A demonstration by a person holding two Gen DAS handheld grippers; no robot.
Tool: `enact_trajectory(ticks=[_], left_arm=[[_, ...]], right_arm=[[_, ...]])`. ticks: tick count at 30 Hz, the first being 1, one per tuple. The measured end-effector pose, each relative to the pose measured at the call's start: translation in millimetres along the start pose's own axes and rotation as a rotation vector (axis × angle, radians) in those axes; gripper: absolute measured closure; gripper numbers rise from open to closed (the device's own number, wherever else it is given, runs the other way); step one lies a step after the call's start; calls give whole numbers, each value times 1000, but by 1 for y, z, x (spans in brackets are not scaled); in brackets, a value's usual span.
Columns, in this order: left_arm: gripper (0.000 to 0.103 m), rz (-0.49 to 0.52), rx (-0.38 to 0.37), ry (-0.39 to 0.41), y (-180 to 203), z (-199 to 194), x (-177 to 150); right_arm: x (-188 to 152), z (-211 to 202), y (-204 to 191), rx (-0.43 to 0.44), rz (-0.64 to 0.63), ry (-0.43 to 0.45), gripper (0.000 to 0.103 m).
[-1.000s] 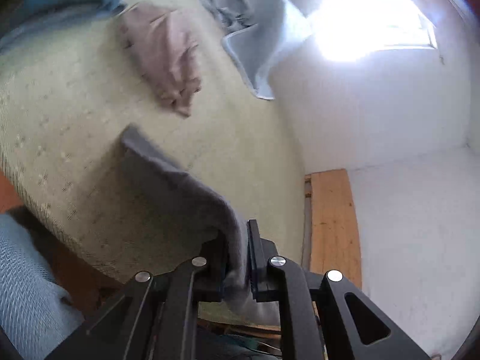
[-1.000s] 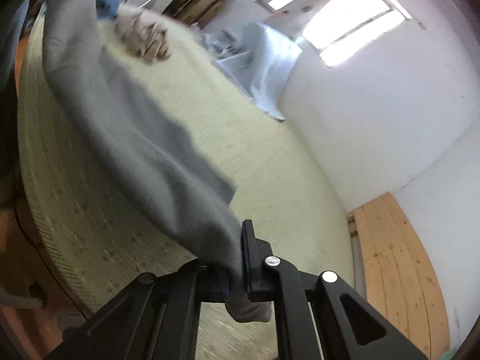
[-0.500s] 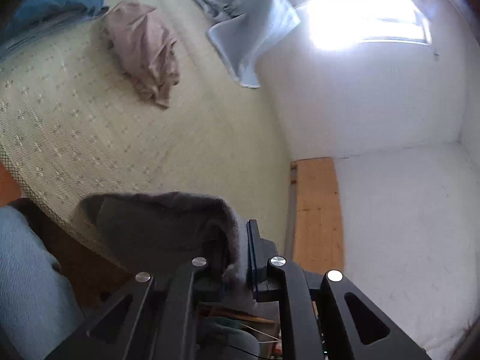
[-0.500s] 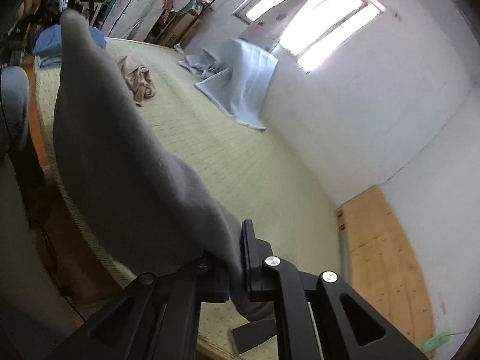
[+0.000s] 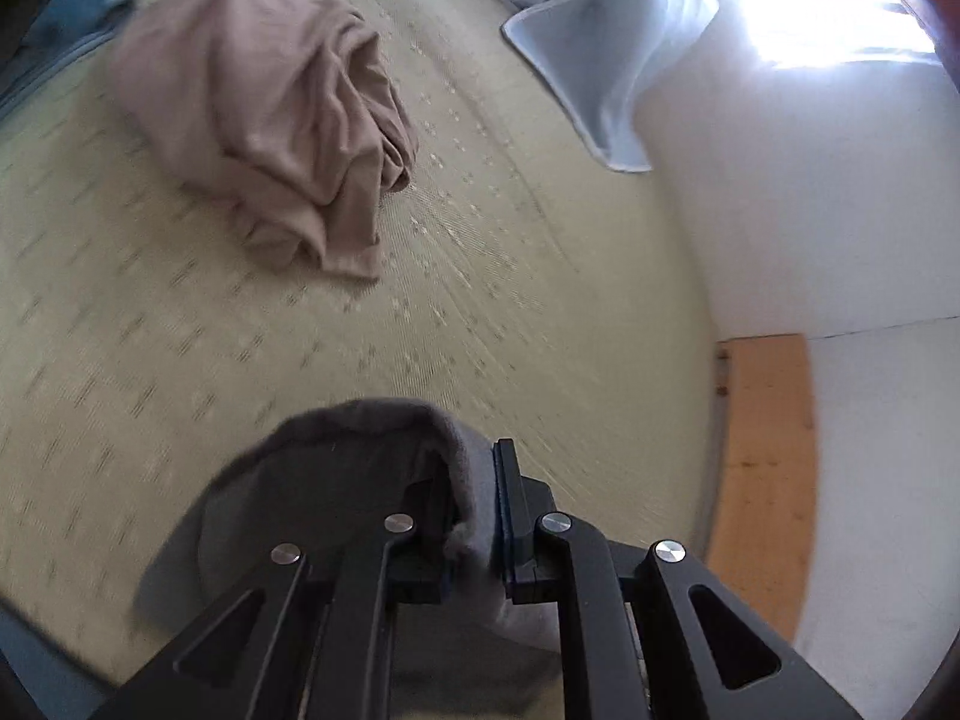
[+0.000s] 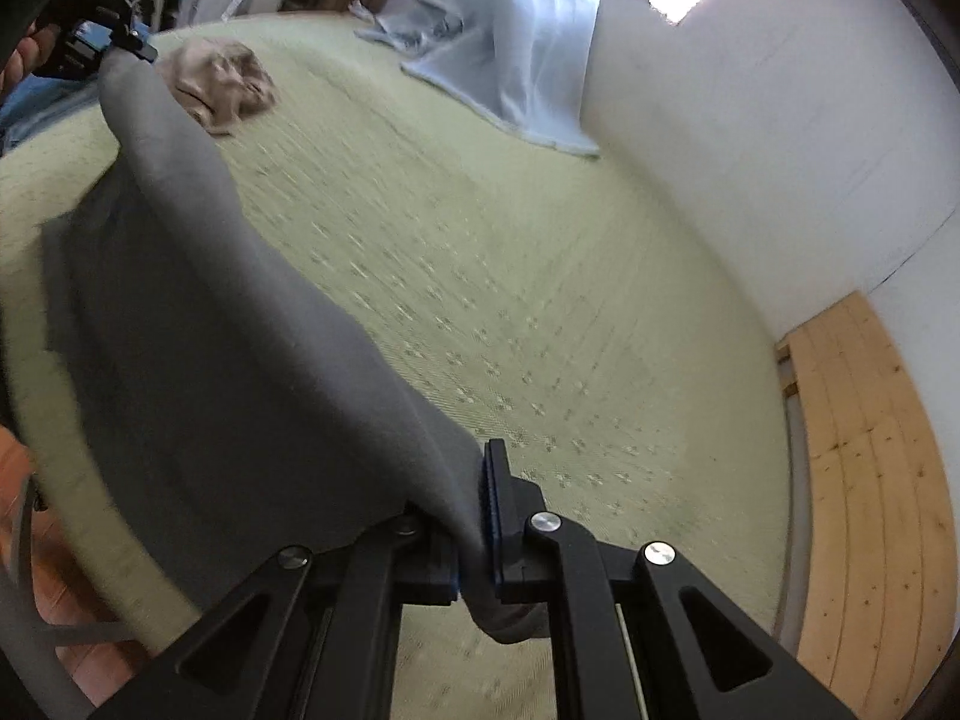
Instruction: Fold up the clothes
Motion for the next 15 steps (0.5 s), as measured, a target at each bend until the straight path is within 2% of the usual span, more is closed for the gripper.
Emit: enact_trajectory(ticks=[4, 8, 11, 13, 14, 15], left_arm=[[93, 25, 78, -15, 10, 50, 28], [92, 27, 127, -39, 9, 88, 47], [92, 25, 123, -86, 5, 102, 57], [89, 35, 91, -103, 6, 101, 60], [85, 52, 65, -99, 7, 97, 61], [75, 77, 26, -76, 9, 88, 61]], right_arm=[[7, 57, 16, 57, 23, -62, 98], [12, 96, 29, 105, 60, -90, 97], [11, 121, 36, 101, 98, -128, 83], [6, 130, 46, 50, 156, -152, 60], [2, 131, 52, 5, 197, -158, 58], [-3, 128, 59, -42, 246, -161, 55]])
Point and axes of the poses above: each gripper's, at about its wrist camera, not at the fingertips, and z roughly the way its jaws point, y to its right, x to its top, the point moved 3 cm from there along z, roughly the way its jaws point, and after that the axes turned 10 degrees about -z, right-handed, at the moved point
